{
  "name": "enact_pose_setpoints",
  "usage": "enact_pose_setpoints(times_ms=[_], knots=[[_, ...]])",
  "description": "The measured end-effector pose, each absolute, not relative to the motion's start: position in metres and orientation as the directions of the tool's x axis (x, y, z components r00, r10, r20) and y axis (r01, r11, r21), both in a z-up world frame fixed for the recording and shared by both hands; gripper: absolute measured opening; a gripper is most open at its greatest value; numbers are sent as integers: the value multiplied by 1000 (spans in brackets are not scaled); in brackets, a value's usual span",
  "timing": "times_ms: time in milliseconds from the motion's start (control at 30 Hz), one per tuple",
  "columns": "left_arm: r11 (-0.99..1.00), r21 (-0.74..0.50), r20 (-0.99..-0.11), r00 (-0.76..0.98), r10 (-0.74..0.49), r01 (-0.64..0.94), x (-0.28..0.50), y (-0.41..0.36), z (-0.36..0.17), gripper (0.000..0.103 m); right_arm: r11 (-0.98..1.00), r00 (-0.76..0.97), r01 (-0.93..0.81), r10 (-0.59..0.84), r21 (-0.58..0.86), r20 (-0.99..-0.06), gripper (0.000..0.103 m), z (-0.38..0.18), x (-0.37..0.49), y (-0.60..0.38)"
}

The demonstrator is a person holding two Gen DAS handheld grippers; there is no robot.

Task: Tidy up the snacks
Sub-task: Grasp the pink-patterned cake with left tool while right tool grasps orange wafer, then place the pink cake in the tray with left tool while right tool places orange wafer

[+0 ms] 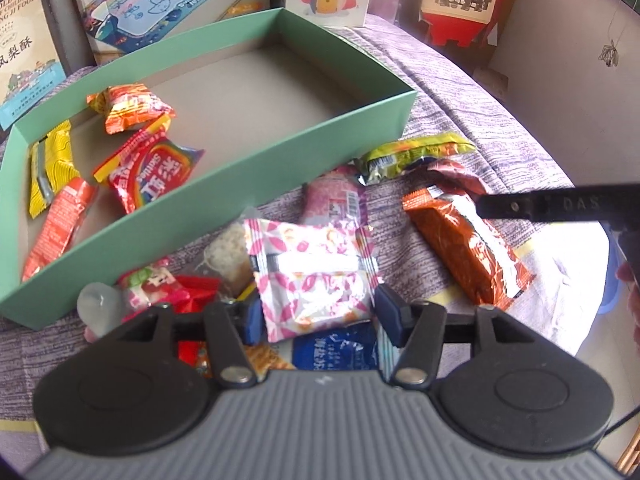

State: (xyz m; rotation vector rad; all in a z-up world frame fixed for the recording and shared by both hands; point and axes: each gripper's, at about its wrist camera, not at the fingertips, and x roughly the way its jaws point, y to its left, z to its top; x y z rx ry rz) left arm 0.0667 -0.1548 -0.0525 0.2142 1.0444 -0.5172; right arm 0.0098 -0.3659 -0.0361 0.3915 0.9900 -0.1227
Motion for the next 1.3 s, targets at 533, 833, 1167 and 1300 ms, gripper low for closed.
enact_pose_setpoints(times_ms=[533, 833, 1167, 1300], knots=[[862, -77, -850, 418, -319, 500, 72, -152, -50, 43, 986, 499, 68, 100, 153, -861, 68, -48, 28, -303], [820, -84, -823, 424, -377, 566, 51, -173, -37, 9, 992, 509, 42, 80, 118, -857, 67, -47, 26, -304], [825, -147, -881, 307, -361, 546, 46, -177, -71, 18, 989, 510, 45, 98, 140, -855, 50, -43, 16, -314], [821, -122, -859, 354, -369, 558, 43, -177, -57, 10, 972, 509, 77, 154, 222, -847, 50, -38, 6, -324]])
